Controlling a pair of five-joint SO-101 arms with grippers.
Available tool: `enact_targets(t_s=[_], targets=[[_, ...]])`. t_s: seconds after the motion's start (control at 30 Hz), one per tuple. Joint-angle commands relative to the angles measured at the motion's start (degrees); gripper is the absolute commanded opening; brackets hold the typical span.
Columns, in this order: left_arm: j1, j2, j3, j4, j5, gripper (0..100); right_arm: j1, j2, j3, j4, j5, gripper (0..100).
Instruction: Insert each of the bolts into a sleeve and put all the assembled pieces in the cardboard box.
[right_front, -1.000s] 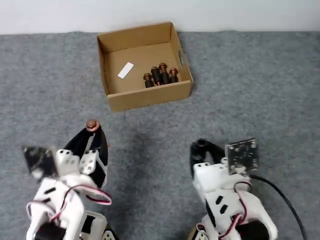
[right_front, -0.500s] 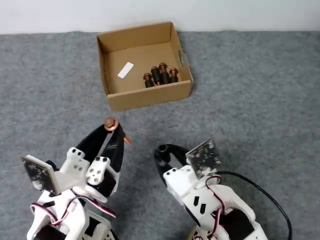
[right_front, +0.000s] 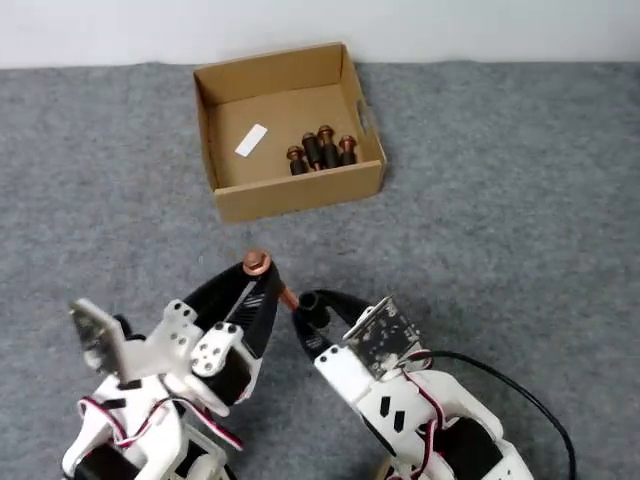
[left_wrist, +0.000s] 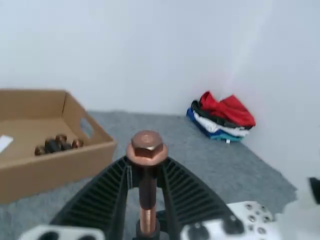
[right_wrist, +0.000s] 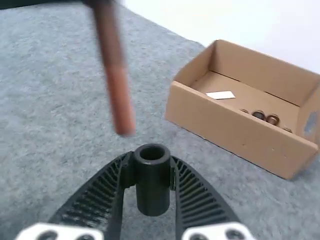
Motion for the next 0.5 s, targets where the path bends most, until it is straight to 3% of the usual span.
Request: enact_targets(t_s=[0.0,0.27,0.47], targets=[[0.35,-0.26,0.92,-3.96,0.88,0,-3.21,-0.75,-0.7,-1.45,2.9,0.9],[-0.09,-0.35,4.18,-5.8,0.62,0,-3.56,-0.75,-2.55,-1.54,3.6,0.9],[-0.09,-0.35,1.19,-2.37,0.62,0,1.54,-0.75,-1.58,-1.45,3.52,0.9]])
